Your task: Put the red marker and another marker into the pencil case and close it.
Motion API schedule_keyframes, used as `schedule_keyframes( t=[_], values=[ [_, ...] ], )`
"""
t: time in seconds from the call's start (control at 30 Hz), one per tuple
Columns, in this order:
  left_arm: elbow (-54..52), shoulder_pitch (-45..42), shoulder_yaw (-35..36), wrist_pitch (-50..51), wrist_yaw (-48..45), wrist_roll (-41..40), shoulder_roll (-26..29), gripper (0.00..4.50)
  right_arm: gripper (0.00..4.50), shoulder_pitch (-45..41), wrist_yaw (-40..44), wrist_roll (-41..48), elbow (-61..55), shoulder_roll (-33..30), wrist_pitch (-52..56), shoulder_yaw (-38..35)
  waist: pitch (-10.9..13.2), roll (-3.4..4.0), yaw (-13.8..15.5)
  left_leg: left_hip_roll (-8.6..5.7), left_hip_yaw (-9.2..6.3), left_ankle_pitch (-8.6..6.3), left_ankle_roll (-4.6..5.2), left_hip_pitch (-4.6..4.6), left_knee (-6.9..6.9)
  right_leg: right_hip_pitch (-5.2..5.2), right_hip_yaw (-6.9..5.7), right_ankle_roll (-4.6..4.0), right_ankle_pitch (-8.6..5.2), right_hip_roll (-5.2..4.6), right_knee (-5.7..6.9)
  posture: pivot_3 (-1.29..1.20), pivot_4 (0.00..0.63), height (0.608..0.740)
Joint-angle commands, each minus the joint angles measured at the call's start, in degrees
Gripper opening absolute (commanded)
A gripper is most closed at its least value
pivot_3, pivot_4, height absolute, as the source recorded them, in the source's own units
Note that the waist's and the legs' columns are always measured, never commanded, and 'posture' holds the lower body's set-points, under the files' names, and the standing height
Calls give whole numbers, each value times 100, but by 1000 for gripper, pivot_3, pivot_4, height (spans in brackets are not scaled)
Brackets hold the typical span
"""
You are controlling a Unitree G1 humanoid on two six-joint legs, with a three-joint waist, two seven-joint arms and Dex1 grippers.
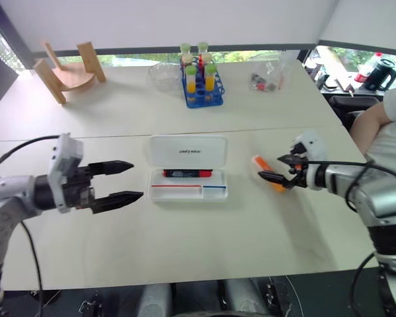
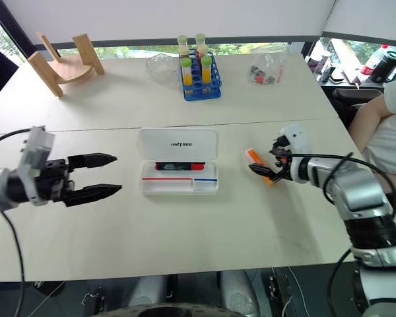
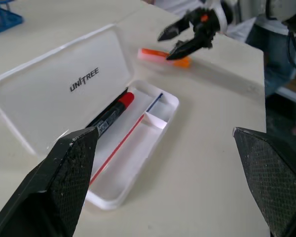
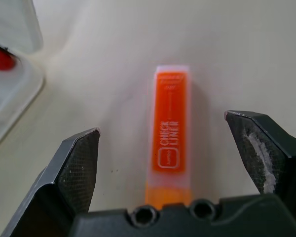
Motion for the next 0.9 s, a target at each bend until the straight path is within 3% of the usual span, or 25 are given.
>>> schedule_keyframes(
  t=[0.03,0.13,0.33,0.57,0.67,0.77,0.9],
  values=[
    [-427,163,328,24,331,-389,-3,4472,4500,-263,171,-357,460,75,-272,191,0,0,22,-2,2,0,0,1,1,0,1,0,0,-2,0,0,150,740],
    [-549,301,428,0,534,-562,7,4500,3636,-453,236,-548,763,171,-351,288,-2,-3,18,-1,2,0,-1,3,0,2,1,0,1,1,-1,0,150,740],
    [-600,417,484,-119,742,-630,134,4500,790,-656,493,-554,627,150,-141,204,-1,-3,17,0,2,1,-2,5,-5,-1,1,-2,0,4,0,0,150,740],
    [-475,418,633,-113,734,-812,352,4500,806,-1018,1360,-28,-427,4,-61,2,15,22,3,0,5,1,-1,0,-10,-11,3,-2,0,4,0,0,150,740],
    [-324,402,724,-84,626,-836,535,4500,806,-1448,2247,454,-1214,3,-27,365,21,27,6,2,3,1,-1,0,-14,-14,3,-3,0,7,-1,0,150,740],
    [-230,428,685,-143,514,-775,680,4500,806,-1731,2625,734,-1514,415,47,773,19,22,-8,6,1,1,-1,0,-19,-15,1,-6,-2,11,-1,0,150,740],
    [-268,482,745,-143,459,-831,768,4500,806,-1918,2516,67,-1062,1515,-701,1891,18,18,-16,5,2,1,-2,0,-19,-16,-1,-8,-3,9,-2,0,150,740]
  ],
)
